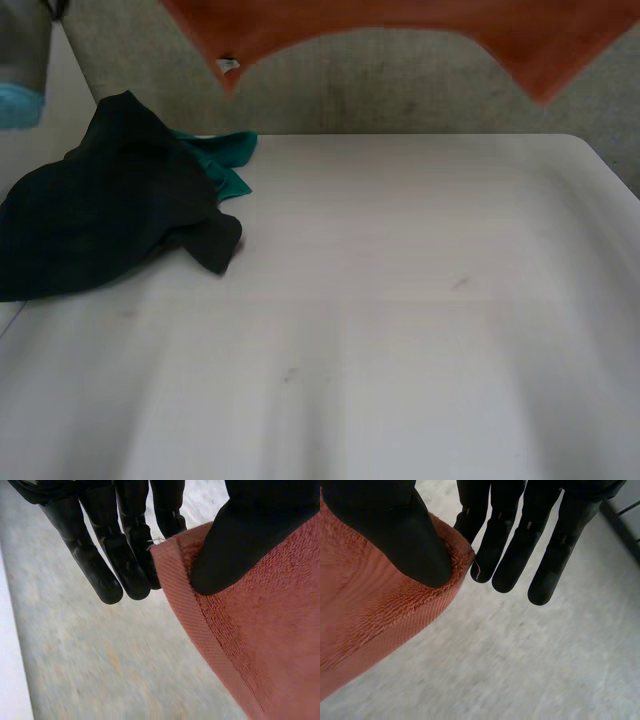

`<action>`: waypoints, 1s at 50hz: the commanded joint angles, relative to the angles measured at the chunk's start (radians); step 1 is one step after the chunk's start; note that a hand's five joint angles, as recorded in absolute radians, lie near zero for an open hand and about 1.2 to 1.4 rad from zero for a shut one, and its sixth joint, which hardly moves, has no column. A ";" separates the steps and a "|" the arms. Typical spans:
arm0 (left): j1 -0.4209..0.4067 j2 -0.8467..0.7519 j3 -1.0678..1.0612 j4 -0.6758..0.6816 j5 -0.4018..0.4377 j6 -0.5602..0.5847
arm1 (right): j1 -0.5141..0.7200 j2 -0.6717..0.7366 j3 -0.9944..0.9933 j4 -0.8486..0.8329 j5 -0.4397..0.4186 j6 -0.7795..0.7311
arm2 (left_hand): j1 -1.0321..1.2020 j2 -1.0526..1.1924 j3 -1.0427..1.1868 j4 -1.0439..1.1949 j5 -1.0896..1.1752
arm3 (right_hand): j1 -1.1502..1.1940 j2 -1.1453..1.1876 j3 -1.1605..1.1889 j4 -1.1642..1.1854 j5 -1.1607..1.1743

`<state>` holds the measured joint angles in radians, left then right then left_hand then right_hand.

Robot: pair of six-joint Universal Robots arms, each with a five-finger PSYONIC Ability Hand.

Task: Fold the laundry.

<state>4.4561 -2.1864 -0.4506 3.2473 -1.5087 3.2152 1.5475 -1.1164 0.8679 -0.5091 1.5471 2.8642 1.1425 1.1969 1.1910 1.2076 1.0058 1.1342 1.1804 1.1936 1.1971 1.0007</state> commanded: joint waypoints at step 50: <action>-0.095 0.050 -0.699 -0.425 -0.046 0.379 | -0.198 0.062 0.436 0.545 -0.257 -0.522 | 0.254 0.199 0.205 0.189 0.216 | 0.262 0.216 0.203 0.199 0.221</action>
<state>4.3878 -1.9157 -1.4036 2.7785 -1.4618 3.6892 1.2525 -1.1633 1.3998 0.2086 1.2229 2.1461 1.1425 1.1970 1.1912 1.2076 1.0058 1.1342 1.1804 1.1936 1.1975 1.0006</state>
